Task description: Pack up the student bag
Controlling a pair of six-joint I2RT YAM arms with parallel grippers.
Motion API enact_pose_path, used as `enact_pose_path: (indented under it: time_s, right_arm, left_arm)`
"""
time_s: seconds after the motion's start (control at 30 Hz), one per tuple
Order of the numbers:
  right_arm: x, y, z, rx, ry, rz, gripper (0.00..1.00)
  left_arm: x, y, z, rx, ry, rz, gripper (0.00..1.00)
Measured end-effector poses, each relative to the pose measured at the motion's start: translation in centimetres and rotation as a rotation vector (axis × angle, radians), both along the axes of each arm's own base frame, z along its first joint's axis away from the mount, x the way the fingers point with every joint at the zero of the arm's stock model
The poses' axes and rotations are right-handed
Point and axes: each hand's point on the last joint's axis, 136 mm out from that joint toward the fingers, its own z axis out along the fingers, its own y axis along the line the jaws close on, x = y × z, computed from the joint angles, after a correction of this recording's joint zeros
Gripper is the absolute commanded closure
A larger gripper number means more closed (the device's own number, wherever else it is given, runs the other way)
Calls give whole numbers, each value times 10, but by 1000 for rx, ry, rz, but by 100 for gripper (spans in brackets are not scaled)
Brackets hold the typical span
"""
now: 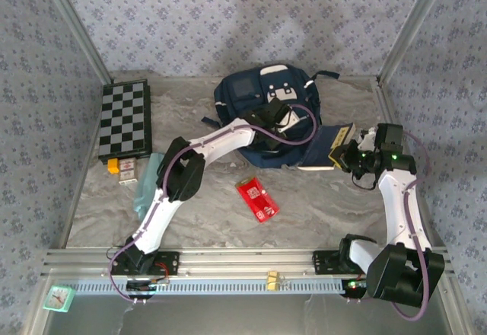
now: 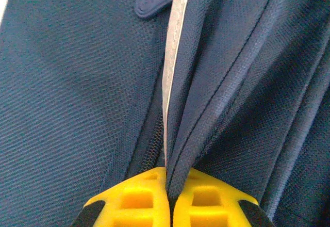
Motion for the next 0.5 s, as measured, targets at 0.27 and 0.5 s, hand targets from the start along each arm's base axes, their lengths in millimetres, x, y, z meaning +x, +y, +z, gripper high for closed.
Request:
enact_pose_path:
  time_s: [0.27,0.5]
  right_arm:
    - [-6,25,6,12,2,105,100]
    - [2,96,2,64,-15,320,100]
  left_arm:
    - [8,47,98,-156,-55,174,100]
    - [5,87,143,-203,-71,302,100]
